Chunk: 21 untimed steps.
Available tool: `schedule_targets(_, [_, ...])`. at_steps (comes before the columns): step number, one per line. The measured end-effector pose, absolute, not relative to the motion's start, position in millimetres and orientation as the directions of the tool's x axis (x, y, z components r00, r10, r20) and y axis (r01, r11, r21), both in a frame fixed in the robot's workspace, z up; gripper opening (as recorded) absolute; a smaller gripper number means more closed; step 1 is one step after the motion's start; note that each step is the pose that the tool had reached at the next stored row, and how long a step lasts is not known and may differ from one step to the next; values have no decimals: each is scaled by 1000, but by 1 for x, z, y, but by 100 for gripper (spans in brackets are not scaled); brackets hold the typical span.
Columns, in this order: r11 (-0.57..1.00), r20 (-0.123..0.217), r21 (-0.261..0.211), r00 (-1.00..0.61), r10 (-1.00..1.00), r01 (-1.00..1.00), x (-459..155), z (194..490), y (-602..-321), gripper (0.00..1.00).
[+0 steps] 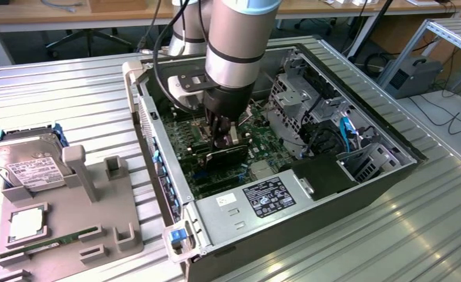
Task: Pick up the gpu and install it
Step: 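Press down on the gpu until it lock into place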
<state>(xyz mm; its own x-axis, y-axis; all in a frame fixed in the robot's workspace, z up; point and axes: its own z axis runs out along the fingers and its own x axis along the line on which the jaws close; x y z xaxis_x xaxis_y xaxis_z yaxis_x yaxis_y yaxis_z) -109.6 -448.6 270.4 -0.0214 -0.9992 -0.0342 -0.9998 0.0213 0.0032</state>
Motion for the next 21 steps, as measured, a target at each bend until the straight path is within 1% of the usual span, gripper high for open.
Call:
schedule_targets(10, [21, -35, 3, -21, -999, -1000, -110, 269, -449, 11])
schedule_targets(18, [21, -24, 3, -21, -999, -1000, -110, 291, -449, 11])
schedule_targets(21, [21, -20, 3, -21, -1000, -1000, -110, 303, -449, 11])
